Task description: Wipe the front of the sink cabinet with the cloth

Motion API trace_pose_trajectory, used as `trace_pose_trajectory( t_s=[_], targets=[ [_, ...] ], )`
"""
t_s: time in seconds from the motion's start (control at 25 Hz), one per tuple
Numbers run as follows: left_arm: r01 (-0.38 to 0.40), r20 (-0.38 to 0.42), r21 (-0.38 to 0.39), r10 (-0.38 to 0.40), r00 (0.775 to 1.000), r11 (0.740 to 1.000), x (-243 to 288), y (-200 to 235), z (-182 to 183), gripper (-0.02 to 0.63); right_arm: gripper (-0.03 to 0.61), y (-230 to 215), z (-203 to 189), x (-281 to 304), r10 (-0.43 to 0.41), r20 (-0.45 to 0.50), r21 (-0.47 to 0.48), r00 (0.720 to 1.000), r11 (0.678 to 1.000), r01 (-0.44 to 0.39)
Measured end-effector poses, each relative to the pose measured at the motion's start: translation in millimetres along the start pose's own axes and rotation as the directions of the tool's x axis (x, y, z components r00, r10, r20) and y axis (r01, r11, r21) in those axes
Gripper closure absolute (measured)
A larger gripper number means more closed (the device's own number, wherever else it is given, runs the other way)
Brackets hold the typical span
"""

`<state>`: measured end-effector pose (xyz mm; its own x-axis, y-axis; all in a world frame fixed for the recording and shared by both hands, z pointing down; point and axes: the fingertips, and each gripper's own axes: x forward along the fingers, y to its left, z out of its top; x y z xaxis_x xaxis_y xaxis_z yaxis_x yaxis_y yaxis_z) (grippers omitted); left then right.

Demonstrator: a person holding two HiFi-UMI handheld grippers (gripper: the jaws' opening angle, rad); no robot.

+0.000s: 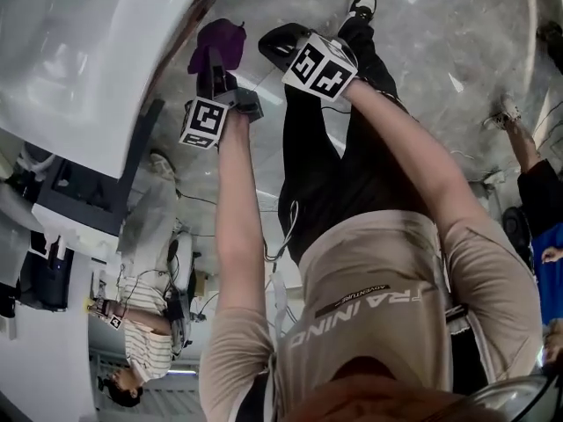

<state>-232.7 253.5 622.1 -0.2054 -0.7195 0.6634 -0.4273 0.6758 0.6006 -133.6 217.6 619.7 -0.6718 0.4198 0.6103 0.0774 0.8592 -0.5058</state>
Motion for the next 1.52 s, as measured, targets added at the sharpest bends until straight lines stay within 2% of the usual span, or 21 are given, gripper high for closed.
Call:
trace_pose_trajectory(
  t_s=[0.28,0.44,0.72,0.96,1.08,1.2,1.36,1.52],
  targets=[
    [-0.096,0.057,-0.066,0.100,0.993,0.993,-30,117,31,0.574,0.566,68,17,95,0.068,-0.049,-0.071,0.996,0.995,-0.071],
    [-0.122,0.058,-0.087,0.127,0.990,0.989,-32,147,40,0.574,0.566,79,25,123,0.074,-0.055,-0.067,0.996,0.995,-0.077],
    [-0.100,0.044,-0.075,0.104,0.994,0.992,-14,142,38,0.574,0.566,73,22,127,0.052,-0.067,-0.042,0.996,0.998,-0.055],
    [-0.085,0.064,-0.082,0.090,0.994,0.993,2,133,44,0.574,0.566,63,21,123,0.035,-0.068,-0.038,0.997,0.999,-0.038],
    [-0.075,0.052,-0.035,0.076,0.996,0.997,4,125,42,0.574,0.566,61,21,117,0.022,-0.058,-0.028,0.998,0.999,-0.024],
    [-0.072,0.052,-0.034,0.073,0.996,0.997,9,120,42,0.574,0.566,55,22,110,0.008,-0.039,-0.020,0.999,1.000,-0.009],
    [-0.049,0.049,0.053,0.046,0.998,0.997,26,96,44,0.574,0.566,37,15,91,-0.015,-0.007,0.018,1.000,1.000,0.016],
    [-0.040,0.066,0.058,0.036,0.997,0.998,43,71,41,0.575,0.566,15,-1,65,-0.041,0.003,0.050,0.999,0.998,0.040]
  ],
)
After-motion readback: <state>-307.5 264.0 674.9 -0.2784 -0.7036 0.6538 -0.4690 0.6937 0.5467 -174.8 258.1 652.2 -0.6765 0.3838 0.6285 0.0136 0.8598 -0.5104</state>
